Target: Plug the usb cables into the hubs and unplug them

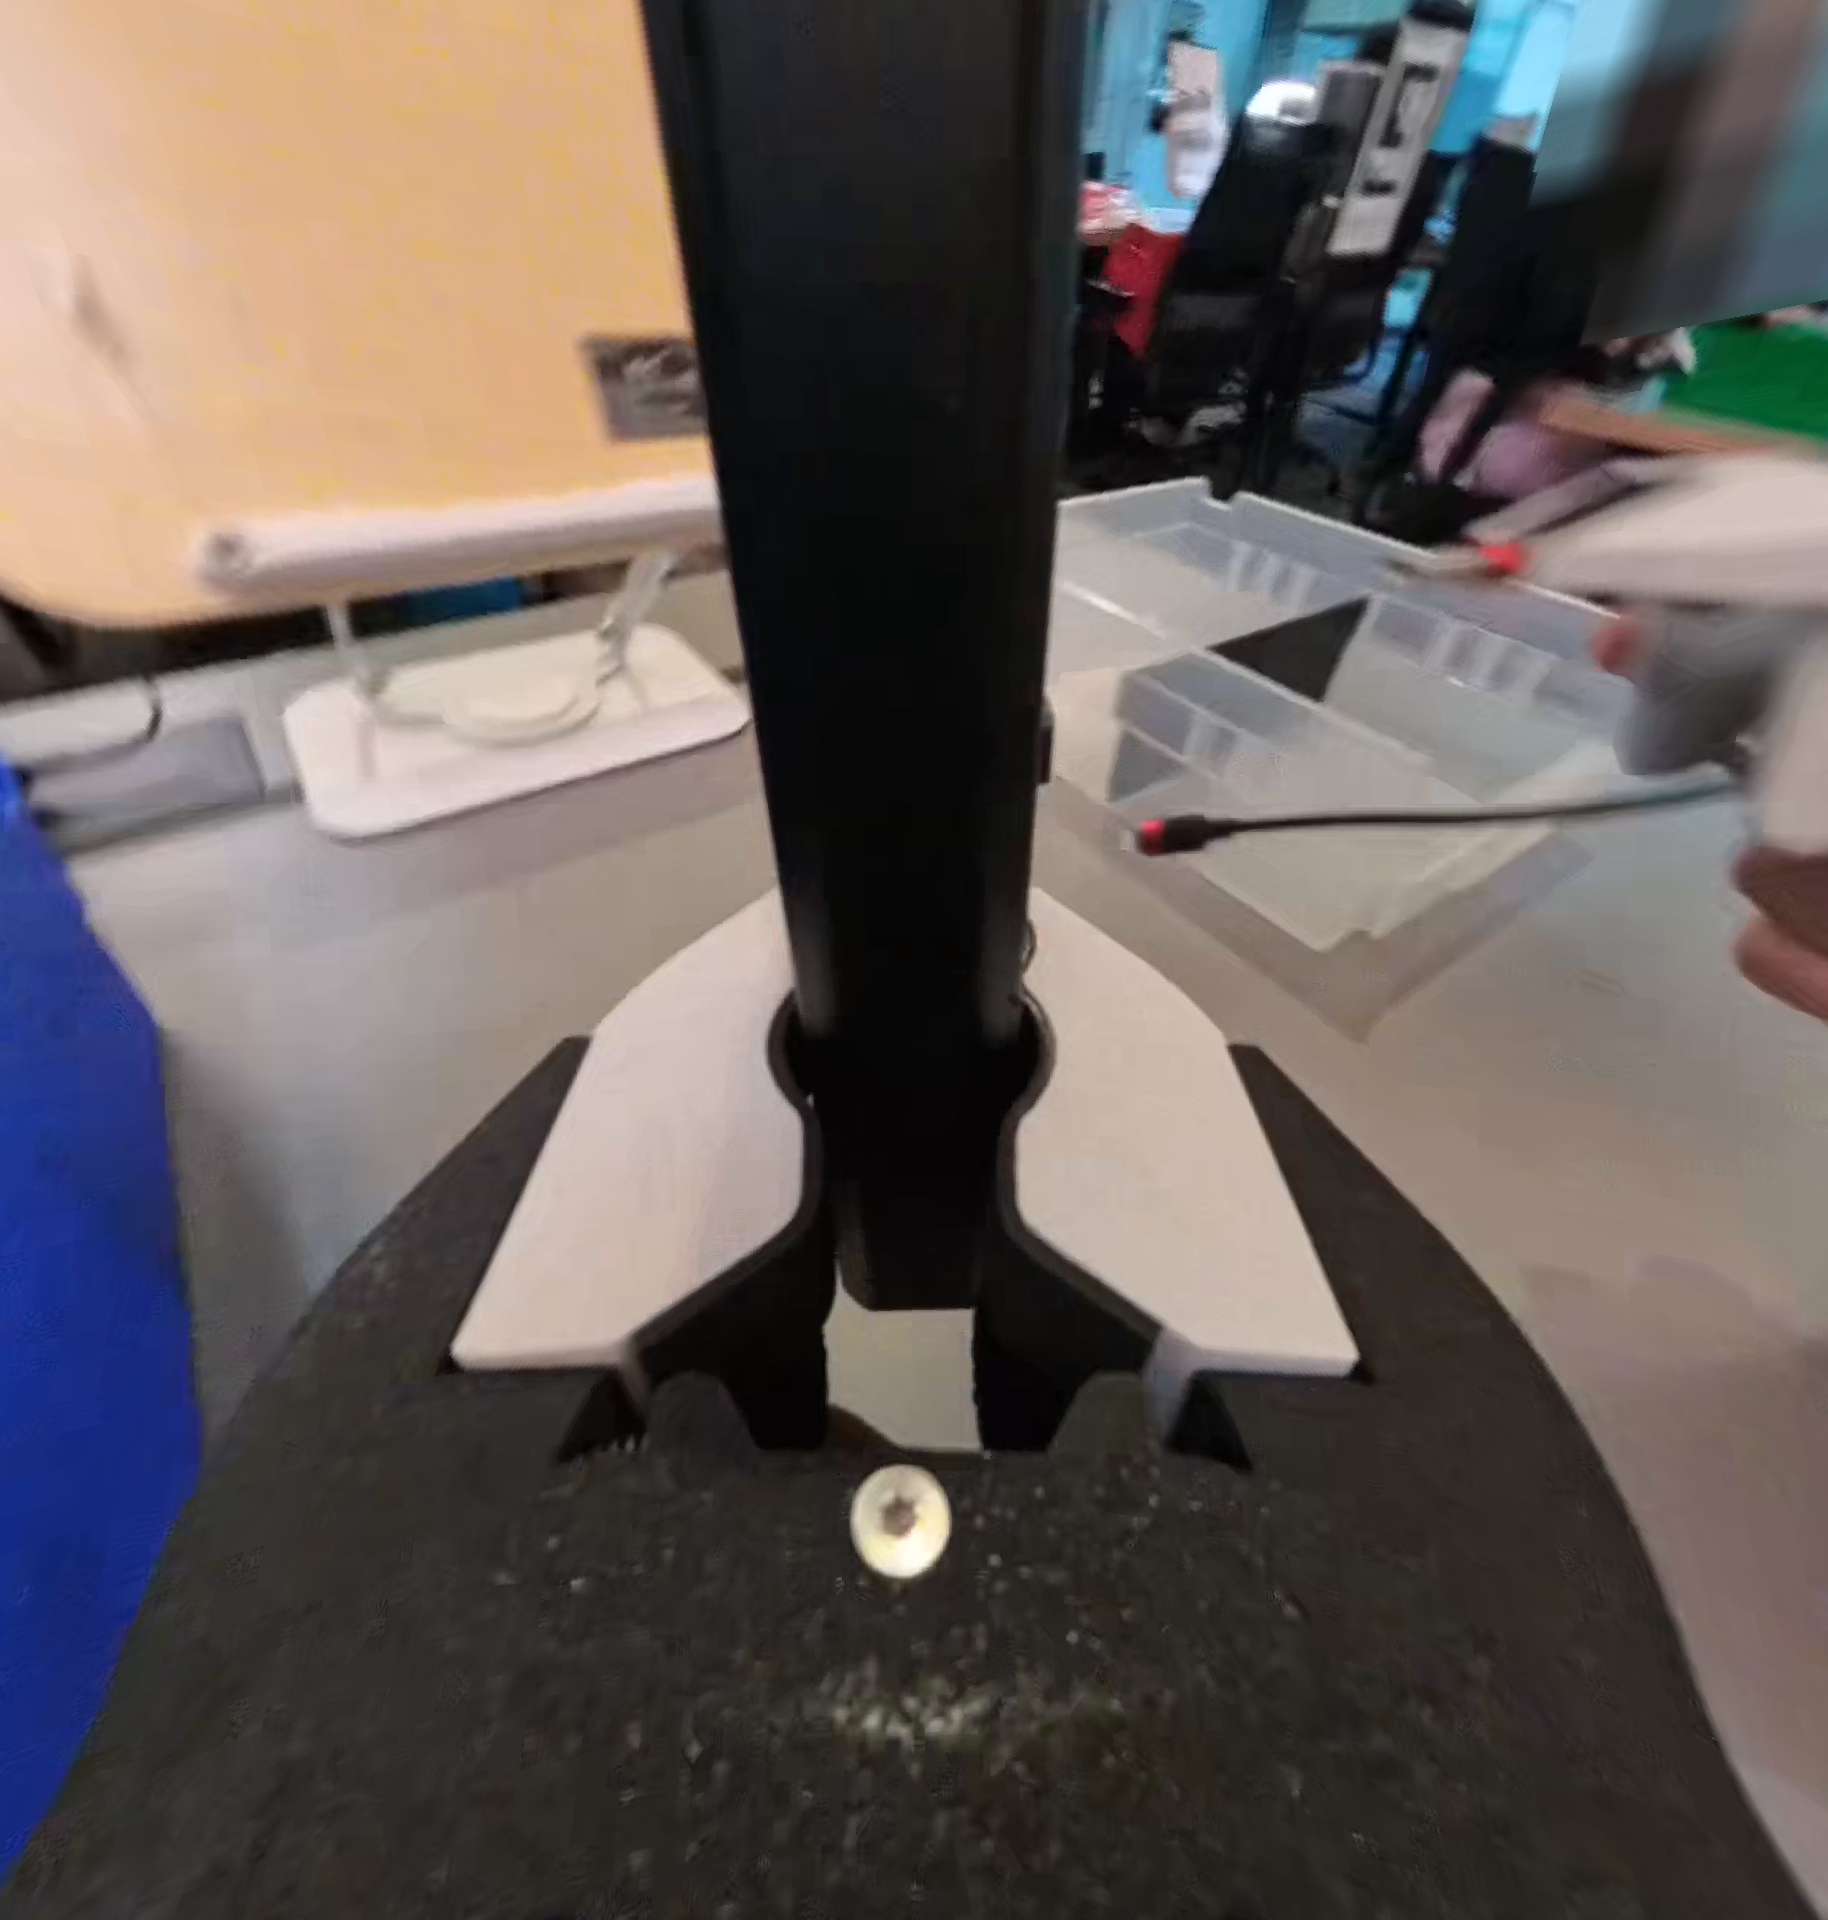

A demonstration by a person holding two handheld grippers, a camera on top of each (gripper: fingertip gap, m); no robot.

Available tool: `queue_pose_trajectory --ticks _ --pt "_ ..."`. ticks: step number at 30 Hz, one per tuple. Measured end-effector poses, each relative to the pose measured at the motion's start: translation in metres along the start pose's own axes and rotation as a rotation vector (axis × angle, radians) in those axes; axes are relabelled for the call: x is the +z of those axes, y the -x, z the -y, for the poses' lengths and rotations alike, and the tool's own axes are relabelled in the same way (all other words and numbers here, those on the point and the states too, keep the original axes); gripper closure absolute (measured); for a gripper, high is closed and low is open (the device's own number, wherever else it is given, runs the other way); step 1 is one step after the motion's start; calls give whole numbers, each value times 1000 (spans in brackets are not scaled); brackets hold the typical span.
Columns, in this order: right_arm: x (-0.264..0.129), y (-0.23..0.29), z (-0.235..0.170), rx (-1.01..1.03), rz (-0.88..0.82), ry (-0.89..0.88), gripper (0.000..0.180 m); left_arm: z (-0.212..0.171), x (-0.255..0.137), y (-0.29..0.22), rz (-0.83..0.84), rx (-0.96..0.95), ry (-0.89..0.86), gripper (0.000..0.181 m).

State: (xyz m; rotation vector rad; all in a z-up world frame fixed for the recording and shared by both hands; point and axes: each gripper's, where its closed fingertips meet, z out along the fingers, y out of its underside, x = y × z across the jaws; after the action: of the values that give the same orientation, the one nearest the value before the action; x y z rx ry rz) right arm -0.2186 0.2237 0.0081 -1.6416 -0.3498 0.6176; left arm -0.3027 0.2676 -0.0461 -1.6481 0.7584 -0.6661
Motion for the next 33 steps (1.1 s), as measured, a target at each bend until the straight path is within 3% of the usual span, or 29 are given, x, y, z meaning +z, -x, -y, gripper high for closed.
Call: queue_pose_trajectory --ticks 6,13,18,22,24,27,30,33 --pt "-24 -12 61 -3 119 4 166 -58 9 1 -54 -321 149 150" --pt "-50 -75 80 132 106 -28 166 -53 -38 -23 -95 -186 126 150" --pt "-54 -149 44 286 12 47 165 -63 -61 -44 -130 -95 113 150" --pt "-52 -182 -20 548 37 235 165 -61 -60 -48 -186 -134 89 150" --pt "-50 -199 -60 610 -31 372 165 -62 -60 -46 -182 -147 99 150" --pt "-65 -234 -102 507 -299 594 144 -62 -61 -45 -190 -167 101 150" --pt "-88 -262 -101 263 -551 697 133 -63 -60 -46 -190 -143 110 150" --pt "-100 -268 -94 158 -627 751 125 -68 -57 -51 -198 -117 130 150"
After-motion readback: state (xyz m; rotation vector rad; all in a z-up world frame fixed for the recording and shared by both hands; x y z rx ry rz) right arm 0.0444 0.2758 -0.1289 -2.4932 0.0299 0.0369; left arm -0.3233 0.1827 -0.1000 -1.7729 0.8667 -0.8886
